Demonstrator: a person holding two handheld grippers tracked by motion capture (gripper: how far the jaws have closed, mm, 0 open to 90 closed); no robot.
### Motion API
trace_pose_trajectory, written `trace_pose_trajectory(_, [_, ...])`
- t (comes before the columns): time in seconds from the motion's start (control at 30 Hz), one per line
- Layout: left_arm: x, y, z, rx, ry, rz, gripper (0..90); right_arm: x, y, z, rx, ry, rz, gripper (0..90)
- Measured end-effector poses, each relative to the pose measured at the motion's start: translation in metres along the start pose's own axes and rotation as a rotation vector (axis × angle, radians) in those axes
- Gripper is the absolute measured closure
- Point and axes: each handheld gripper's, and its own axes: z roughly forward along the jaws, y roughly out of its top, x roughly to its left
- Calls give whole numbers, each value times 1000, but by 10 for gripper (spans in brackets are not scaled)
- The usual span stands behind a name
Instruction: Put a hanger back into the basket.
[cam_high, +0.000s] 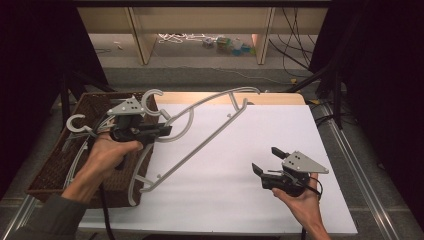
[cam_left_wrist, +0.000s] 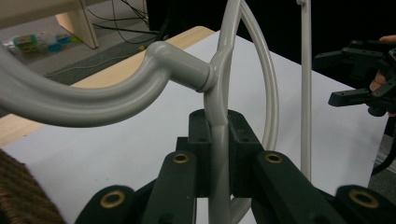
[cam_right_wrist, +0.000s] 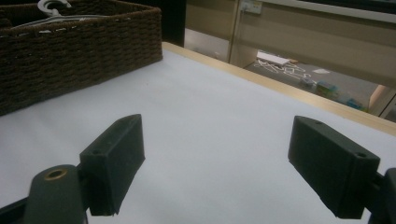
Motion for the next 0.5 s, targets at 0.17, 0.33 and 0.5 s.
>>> trace_pose_trajectory(0.17, [7, 0, -13, 1, 24, 14, 821, 4, -5, -3, 1, 16, 10, 193])
trace_pose_trajectory(0.33, [17, -1, -21, 26, 49, 32, 821, 6, -8, -9, 5, 16, 12, 193])
trace_pose_trajectory(0.5, [30, -2, -27, 56, 82, 23, 821, 6, -10, -11, 3, 18, 16, 193])
